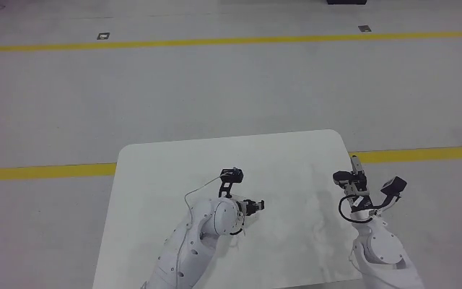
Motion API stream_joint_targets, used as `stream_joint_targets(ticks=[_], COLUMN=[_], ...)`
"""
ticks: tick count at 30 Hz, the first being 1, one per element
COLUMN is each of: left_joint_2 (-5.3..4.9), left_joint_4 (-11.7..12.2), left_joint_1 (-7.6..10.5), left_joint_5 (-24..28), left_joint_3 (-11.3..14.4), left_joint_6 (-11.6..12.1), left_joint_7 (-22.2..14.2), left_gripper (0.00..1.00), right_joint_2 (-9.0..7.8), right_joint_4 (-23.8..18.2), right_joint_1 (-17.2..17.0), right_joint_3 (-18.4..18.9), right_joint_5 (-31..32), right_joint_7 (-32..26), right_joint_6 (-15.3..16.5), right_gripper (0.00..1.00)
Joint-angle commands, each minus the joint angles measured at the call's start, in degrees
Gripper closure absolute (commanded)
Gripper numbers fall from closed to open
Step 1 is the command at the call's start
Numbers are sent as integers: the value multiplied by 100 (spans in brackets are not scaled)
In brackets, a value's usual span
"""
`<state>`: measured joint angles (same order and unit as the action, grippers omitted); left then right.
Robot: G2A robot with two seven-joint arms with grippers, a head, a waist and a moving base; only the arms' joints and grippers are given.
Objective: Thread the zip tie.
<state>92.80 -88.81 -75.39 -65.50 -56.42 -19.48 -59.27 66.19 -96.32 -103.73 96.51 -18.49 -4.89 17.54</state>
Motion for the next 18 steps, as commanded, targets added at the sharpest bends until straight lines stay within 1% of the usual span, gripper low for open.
stream_joint_targets(ticks=[1, 2, 4, 5, 7, 9, 10, 11, 18], left_joint_2=[-1, -2, 7, 16, 47, 106, 154, 178, 178], left_joint_4=[13, 28, 106, 146, 223, 282, 296, 284, 284], left_joint_1=[-4, -13, -68, -65, -72, -105, -128, -129, -129], left_joint_5=[-25, -41, -125, -161, -310, -477, -529, -559, -559], left_joint_3=[5, 14, 11, 4, -58, -136, -135, -139, -139], left_joint_6=[0, 0, 0, 0, 0, 0, 0, 0, 0], left_joint_7=[52, 107, 378, 414, 511, 596, 565, 558, 558], left_gripper=[0, 0, 0, 0, 0, 0, 0, 0, 0], right_joint_2=[0, 0, 0, 0, 0, 0, 0, 0, 0], right_joint_4=[0, 0, 0, 0, 0, 0, 0, 0, 0], right_joint_1=[0, 0, 0, 0, 0, 0, 0, 0, 0], right_joint_3=[0, 0, 0, 0, 0, 0, 0, 0, 0], right_joint_5=[0, 0, 0, 0, 0, 0, 0, 0, 0], right_joint_7=[0, 0, 0, 0, 0, 0, 0, 0, 0], right_joint_6=[0, 0, 0, 0, 0, 0, 0, 0, 0], right_gripper=[0, 0, 0, 0, 0, 0, 0, 0, 0])
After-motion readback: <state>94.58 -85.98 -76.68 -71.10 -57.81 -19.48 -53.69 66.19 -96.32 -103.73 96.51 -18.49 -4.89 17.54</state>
